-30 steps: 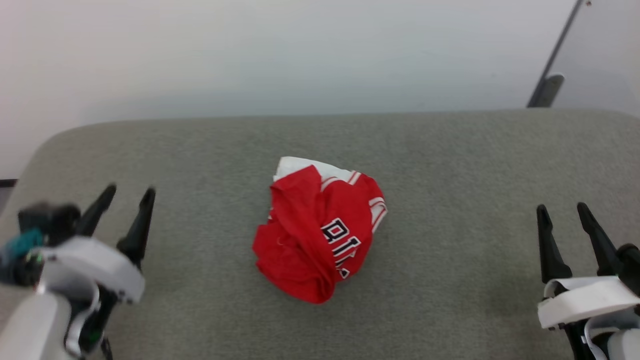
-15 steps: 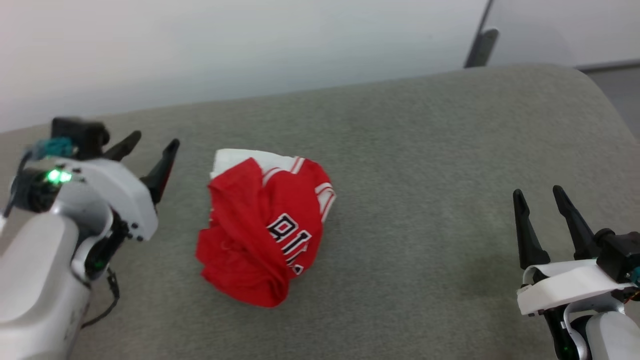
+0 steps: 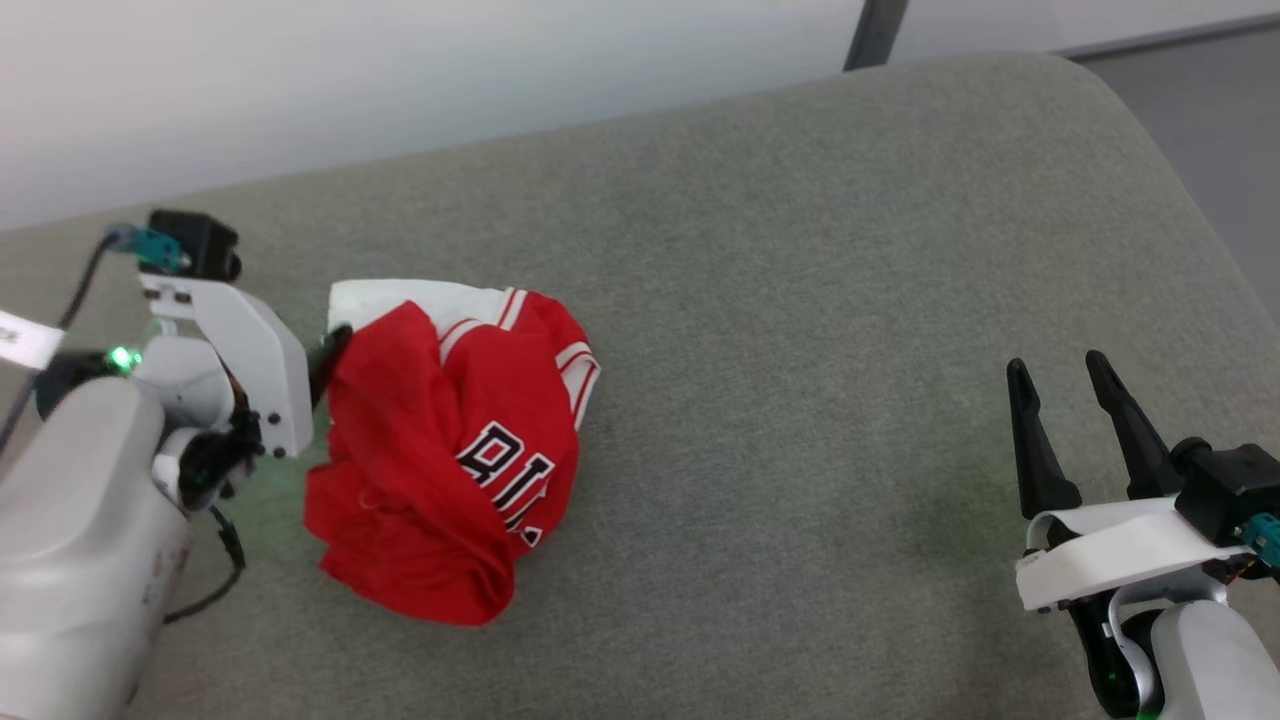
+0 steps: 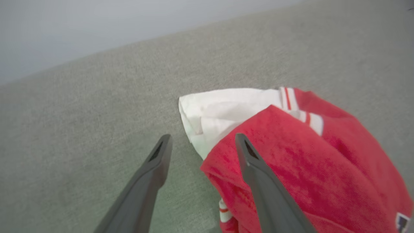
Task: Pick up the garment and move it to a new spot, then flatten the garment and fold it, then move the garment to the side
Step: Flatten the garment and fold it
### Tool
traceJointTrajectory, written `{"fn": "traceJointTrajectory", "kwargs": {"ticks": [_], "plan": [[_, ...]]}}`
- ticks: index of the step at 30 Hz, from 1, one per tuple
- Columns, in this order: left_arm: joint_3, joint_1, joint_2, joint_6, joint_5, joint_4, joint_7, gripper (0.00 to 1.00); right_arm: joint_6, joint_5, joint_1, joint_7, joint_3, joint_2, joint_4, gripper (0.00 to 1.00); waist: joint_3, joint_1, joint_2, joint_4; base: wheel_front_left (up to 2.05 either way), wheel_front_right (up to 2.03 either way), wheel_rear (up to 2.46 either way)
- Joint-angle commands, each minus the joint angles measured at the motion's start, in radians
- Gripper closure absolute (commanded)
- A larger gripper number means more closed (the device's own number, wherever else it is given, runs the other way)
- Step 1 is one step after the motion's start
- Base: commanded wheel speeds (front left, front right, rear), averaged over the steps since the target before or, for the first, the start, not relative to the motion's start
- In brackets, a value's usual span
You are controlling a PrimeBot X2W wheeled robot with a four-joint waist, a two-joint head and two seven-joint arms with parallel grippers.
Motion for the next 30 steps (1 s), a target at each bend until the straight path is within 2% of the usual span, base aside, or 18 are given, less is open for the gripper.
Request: {"fn": "traceJointTrajectory", "kwargs": {"ticks": [1,5,14,15,16,17,18,23,30], "plan": [[-0.011,-0.012,-0.013,-0.002,-0.020,0.028,0.024,0.00,-0.001,0.004,-0.017,-0.005,0.002,0.003,0.004,0.00,0.019,0.0000,0.0000,-0.017,0.00,0.00,0.00],[-0.038,-0.024,-0.031,-0.002,-0.046,0.089,0.093,0.00,-0.001,0.005,-0.016,-0.011,-0.002,0.005,0.012,0.00,0.028,0.0000,0.0000,-0.022,0.00,0.00,0.00],[-0.104,-0.037,-0.057,-0.002,-0.060,0.153,0.109,0.00,-0.001,0.001,-0.031,-0.015,0.001,0.009,0.023,0.00,0.042,0.0000,0.0000,-0.022,0.00,0.00,0.00],[-0.111,-0.033,-0.062,-0.002,-0.070,0.156,0.110,0.22,-0.001,0.000,-0.032,-0.016,0.003,0.010,0.025,0.00,0.044,0.0000,0.0000,-0.022,0.00,0.00,0.00],[-0.113,-0.031,-0.068,-0.002,-0.084,0.161,0.111,0.59,-0.001,0.000,-0.033,-0.017,0.004,0.010,0.027,0.00,0.045,0.0000,0.0000,-0.022,0.00,0.00,0.00],[-0.123,-0.029,-0.070,-0.002,-0.092,0.157,0.119,0.91,-0.001,-0.001,-0.034,-0.017,0.005,0.010,0.028,0.00,0.046,0.0000,0.0000,-0.022,0.00,0.00,0.00],[-0.130,-0.028,-0.070,-0.002,-0.104,0.153,0.116,1.00,-0.001,-0.001,-0.036,-0.017,0.005,0.010,0.028,0.00,0.048,0.0000,0.0000,-0.022,0.00,0.00,0.00],[-0.143,-0.034,-0.054,-0.002,-0.158,0.153,0.114,1.00,-0.001,-0.005,-0.037,-0.019,-0.003,0.007,0.033,0.00,0.046,0.0000,0.0000,-0.014,0.00,0.00,0.00],[-0.166,-0.027,-0.031,-0.002,-0.209,0.128,0.165,1.00,-0.001,-0.013,-0.012,-0.020,-0.020,0.002,0.034,0.00,0.017,0.0000,0.0000,0.023,0.00,0.00,0.00]]}}
